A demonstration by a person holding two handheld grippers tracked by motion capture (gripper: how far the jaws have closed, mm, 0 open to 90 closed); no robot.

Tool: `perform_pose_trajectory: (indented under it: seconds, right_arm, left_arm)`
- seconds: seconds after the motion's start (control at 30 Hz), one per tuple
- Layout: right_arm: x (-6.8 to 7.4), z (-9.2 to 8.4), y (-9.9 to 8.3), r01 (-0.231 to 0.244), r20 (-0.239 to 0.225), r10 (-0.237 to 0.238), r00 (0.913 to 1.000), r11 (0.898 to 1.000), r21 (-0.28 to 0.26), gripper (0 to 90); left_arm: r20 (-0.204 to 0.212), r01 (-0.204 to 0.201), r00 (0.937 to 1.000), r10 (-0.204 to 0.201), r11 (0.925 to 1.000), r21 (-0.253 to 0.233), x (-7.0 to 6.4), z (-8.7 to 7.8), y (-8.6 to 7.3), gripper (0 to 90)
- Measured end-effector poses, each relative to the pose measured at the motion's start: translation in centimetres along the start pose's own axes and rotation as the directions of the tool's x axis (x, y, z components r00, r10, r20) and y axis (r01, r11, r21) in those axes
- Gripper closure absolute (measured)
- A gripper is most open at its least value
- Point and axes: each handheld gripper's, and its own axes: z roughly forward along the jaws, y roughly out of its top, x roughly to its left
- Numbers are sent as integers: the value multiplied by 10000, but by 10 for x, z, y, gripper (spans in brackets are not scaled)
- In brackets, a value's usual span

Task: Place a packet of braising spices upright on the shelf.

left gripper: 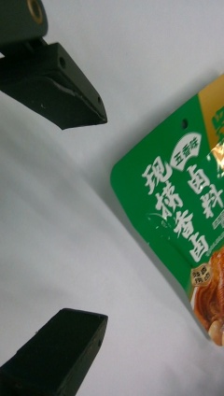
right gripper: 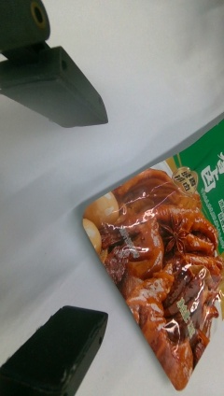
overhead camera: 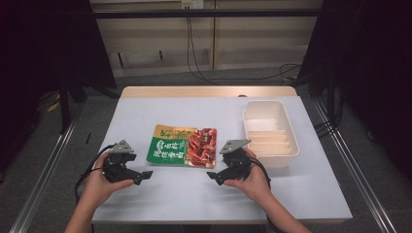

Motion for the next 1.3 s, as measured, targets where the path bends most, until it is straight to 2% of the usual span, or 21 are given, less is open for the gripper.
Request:
perform_pose_trajectory:
  seconds: [0.03,0.1,0.2,0.23,0.27,0.4,0.5,0.53,0.6,0.63,0.67,0.83,0.87,0.9,0.93,0.97,1.0,1.07,1.17,1.2,1.3]
  right_arm:
    - [-1,0,0,-28,-59,28,10000,10000,-7,52]
    - [-1,1,1,116,213,-117,9997,9999,22,53]
    - [-1,1,2,145,138,-145,9998,9999,-22,53]
    - [-1,2,2,171,124,-171,9998,9999,5,53]
    - [-1,2,2,225,135,-226,9997,9997,77,53]
    - [-1,3,3,268,77,-269,9996,9995,155,52]
    - [-1,3,5,306,51,-306,9995,9995,60,53]
    - [-1,3,5,282,180,-283,9994,9996,51,52]
    - [-2,3,6,303,27,-303,9995,9995,61,53]
    - [-2,3,6,282,46,-282,9996,9996,59,53]
    - [-1,4,6,334,47,-335,9994,9994,60,53]
    - [-1,4,7,399,-9,-399,9992,9992,51,53]
    - [-1,4,7,294,-29,-294,9996,9996,28,53]
    - [-1,4,8,308,-37,-308,9995,9995,24,53]
    - [0,5,8,324,-53,-324,9995,9995,31,53]
    - [0,5,8,384,-61,-383,9992,9993,42,53]
    - [1,4,8,351,78,-351,9994,9994,38,53]
    - [1,5,8,373,-13,-373,9993,9993,3,53]
    - [1,5,8,388,-10,-388,9992,9992,9,53]
    - [1,5,8,357,-28,-357,9994,9993,56,53]
    - [1,5,9,403,49,-404,9992,9992,75,53]
  left_arm:
    - [14,-9,10000,9,10000,-35,-1,1,1,48]
    - [-8,-18,10000,18,10000,22,-2,2,2,48]
    - [-115,201,9997,-203,9997,-141,-2,2,5,44]
    - [-227,142,9996,-145,9998,-136,-1,2,6,44]
    - [-226,308,9993,-313,9992,-245,-1,2,7,43]
    - [-245,647,9976,-651,9977,-202,2,4,13,44]
    - [-299,729,9969,-734,9972,-169,4,6,19,44]
    - [-308,745,9967,-747,9972,-69,6,8,21,44]
    - [-353,829,9959,-828,9966,19,7,9,23,43]
    - [-326,962,9948,-966,9952,-153,7,11,24,43]
    - [-304,927,9952,-929,9957,-54,8,10,26,43]
    - [-388,1124,9928,-1129,9936,-145,8,14,29,44]
    - [-317,1201,9923,-1200,9928,-7,9,15,30,44]
    - [-380,1111,9932,-1105,9937,157,10,15,31,44]
    - [-404,1219,9918,-1215,9925,68,11,17,31,45]
    - [-302,1179,9926,-1172,9928,202,12,17,32,56]
    - [-363,1354,9902,-1347,9906,178,11,18,34,60]
    - [-178,1370,9905,-1366,9902,259,13,19,36,83]
    - [-344,1474,9886,-1464,9887,269,15,21,39,131]
    - [-376,1382,9899,-1367,9897,382,18,21,39,143]
    - [-268,1495,9885,-1492,9887,102,21,24,41,232]
